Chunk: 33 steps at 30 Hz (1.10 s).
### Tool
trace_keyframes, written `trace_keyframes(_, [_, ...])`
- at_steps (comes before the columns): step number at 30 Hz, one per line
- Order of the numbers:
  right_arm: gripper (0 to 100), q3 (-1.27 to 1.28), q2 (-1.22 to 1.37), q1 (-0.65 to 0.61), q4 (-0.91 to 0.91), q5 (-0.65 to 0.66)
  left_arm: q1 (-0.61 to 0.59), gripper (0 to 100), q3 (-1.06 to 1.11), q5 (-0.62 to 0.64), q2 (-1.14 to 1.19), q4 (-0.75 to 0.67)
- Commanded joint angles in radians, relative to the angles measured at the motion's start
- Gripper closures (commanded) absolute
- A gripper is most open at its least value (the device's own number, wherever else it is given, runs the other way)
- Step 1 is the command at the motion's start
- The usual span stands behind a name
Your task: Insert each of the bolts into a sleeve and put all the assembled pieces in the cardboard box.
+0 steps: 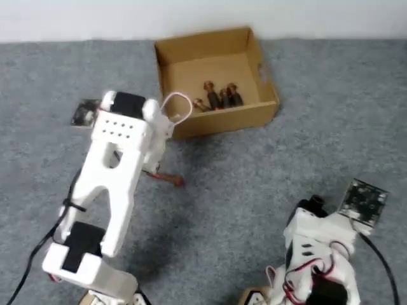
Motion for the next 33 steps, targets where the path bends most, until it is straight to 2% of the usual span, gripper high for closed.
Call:
trace_keyframes(1, [99.1,-0.003,-0.004,0.007,-0.018,-0.002,-0.002,72,-0.004,-0.101,-0.048,0.023])
trace_keyframes(4, [99.1,-0.003,-0.004,0.007,-0.018,-0.002,-0.008,72,-0.002,-0.241,-0.048,0.023])
trace_keyframes(9, [99.1,-0.003,-0.004,0.007,-0.018,-0.002,-0.034,72,-0.002,-0.583,-0.046,0.023])
trace_keyframes(18, [99.1,-0.002,-0.004,0.007,-0.018,-0.002,-0.072,72,0.021,-1.455,-0.043,-0.008])
trace_keyframes(22, [99.1,-0.002,-0.002,0.007,-0.018,-0.002,-0.069,73,0.124,-1.818,-0.043,-0.104])
trace_keyframes(28, [99.1,0.006,-0.002,0.007,-0.019,-0.002,-0.069,82,0.239,-2.200,-0.043,-0.218])
trace_keyframes(33, [99.1,0.006,-0.002,0.007,-0.019,-0.002,-0.071,84,0.283,-2.457,-0.043,-0.313])
